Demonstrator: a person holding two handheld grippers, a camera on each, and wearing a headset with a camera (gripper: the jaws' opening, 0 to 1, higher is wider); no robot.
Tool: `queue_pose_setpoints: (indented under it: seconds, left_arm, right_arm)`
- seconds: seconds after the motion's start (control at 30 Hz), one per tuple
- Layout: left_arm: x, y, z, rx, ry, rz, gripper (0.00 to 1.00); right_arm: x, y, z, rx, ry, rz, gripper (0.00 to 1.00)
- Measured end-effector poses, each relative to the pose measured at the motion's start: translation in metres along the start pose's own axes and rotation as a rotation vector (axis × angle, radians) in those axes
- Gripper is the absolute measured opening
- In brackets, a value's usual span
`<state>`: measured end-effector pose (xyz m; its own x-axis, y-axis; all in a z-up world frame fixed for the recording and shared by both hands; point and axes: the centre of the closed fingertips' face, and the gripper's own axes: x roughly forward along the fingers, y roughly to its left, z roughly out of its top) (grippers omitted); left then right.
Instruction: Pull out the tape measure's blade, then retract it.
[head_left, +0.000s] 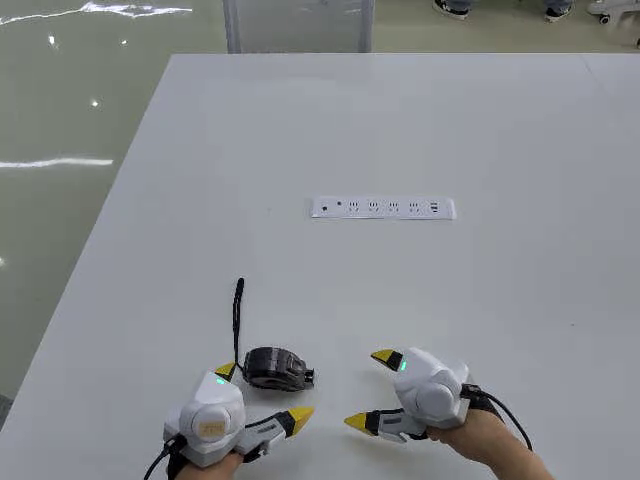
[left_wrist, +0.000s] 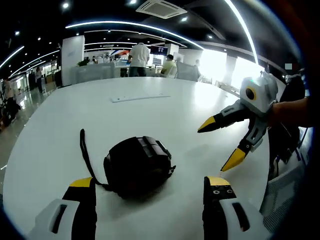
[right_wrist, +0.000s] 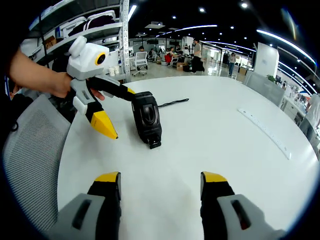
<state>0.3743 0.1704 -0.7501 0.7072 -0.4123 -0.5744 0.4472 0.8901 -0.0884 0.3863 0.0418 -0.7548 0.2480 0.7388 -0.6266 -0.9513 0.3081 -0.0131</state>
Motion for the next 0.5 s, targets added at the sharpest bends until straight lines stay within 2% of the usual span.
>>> queue_pose_setpoints:
  seconds: [0.1, 0.23, 0.37, 0.5]
  left_arm:
    - [-0.006, -0.005, 0.003, 0.031, -0.036, -0.042, 0.87]
    - [-0.008, -0.006, 0.003, 0.039, -0.039, -0.05, 0.88]
    - [-0.02, -0.012, -0.003, 0.095, -0.041, -0.094, 0.9]
    - [-0.025, -0.014, -0.005, 0.104, -0.046, -0.113, 0.94]
  right_arm:
    - [-0.011, -0.001, -0.003, 0.013, -0.024, -0.023, 0.68]
    - [-0.014, -0.001, -0.004, 0.007, -0.032, -0.033, 0.73]
    - [-0.041, 0.0, -0.02, 0.046, -0.049, -0.077, 0.76]
    - [-0.056, 0.003, -0.029, 0.075, -0.054, -0.094, 0.81]
